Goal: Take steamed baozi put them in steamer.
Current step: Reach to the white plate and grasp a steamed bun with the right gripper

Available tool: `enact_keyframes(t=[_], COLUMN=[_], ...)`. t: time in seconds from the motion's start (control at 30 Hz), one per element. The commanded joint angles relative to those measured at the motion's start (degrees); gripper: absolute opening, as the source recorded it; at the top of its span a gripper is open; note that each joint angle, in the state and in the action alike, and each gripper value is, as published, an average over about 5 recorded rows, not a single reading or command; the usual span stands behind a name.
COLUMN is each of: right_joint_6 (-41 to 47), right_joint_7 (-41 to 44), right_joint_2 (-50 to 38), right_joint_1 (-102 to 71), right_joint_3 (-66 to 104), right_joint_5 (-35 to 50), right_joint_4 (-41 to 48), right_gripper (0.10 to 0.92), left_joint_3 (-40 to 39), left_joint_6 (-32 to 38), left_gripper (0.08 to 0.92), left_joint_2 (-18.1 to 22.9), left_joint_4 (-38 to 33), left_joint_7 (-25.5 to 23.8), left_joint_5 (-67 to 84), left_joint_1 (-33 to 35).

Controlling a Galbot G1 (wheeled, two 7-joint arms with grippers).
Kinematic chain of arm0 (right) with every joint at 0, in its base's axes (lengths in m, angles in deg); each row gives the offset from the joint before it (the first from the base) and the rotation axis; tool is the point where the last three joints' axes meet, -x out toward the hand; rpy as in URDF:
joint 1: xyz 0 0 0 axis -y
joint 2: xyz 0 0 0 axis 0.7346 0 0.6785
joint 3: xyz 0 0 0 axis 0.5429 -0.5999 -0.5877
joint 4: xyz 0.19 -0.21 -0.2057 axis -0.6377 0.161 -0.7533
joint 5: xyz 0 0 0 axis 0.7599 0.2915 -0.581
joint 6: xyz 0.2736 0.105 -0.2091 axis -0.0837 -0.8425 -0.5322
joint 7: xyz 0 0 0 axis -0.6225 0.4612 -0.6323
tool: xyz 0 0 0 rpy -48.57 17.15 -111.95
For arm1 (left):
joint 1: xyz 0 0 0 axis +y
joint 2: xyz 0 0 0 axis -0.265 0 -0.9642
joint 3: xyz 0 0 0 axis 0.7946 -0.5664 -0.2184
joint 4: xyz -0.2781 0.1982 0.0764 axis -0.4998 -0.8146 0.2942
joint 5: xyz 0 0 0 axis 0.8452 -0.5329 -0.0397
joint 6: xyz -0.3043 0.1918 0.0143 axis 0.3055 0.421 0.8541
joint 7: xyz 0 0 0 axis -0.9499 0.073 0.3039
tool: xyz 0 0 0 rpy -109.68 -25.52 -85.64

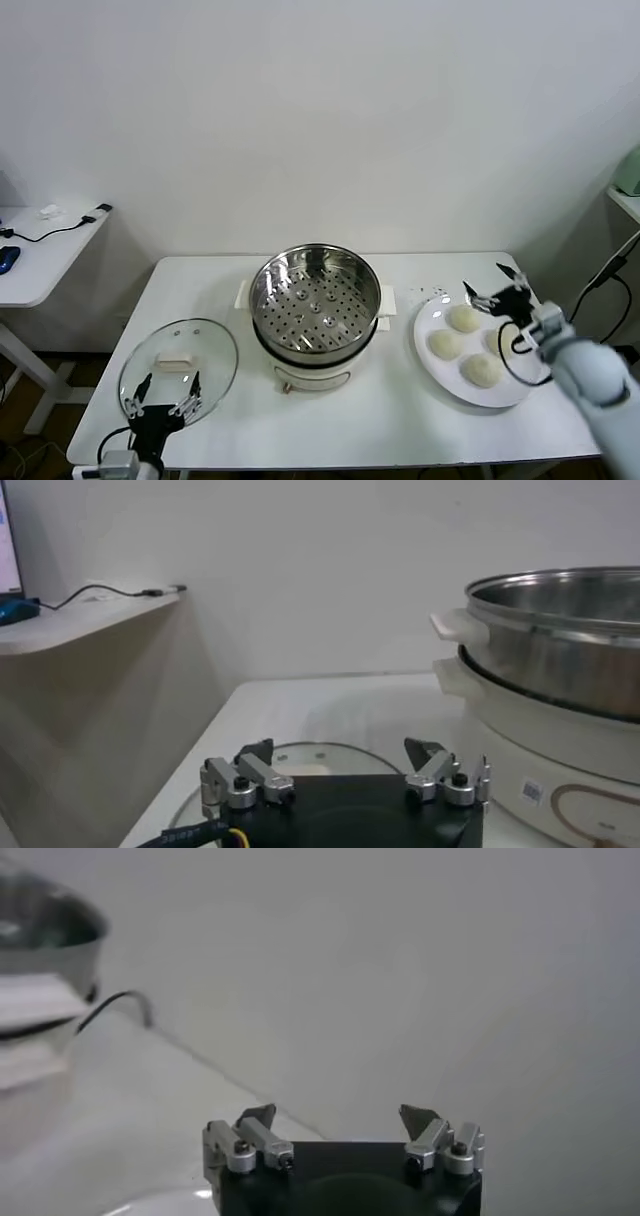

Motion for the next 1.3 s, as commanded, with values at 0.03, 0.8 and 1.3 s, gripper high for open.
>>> enact_keyframes(t=[0.03,0.8,1.3], right_joint_6=[-7.83,5.49,4.87], right_joint_7=[28.46,33.7,31.14], right_joint_2=[-13.96,10.28,18.36], right_joint_1=[26.64,64.27,52.84], right_joint_3=[-26.73,-80.01,-67.75], right_joint_5=[-5.59,-1.48,-8.0], right_joint_4=[11.67,31.52,41.27], right_gripper=[0.823,0.823,0.823], left_joint_3=[-0.13,-0.33,-1.51], left_joint_6=[-0.01,0.11,1.2], left_gripper=[0.823,0.823,0.823], left_joint_2=[0.19,2.86,4.1], left_joint_4=[-0.01,-0.87,-0.67], left_joint_7=[-0.07,-0.11,0.21], left_joint_5=[-0.14,-1.79,-3.43], left_joint_1=[-0.16,0.6,2.14])
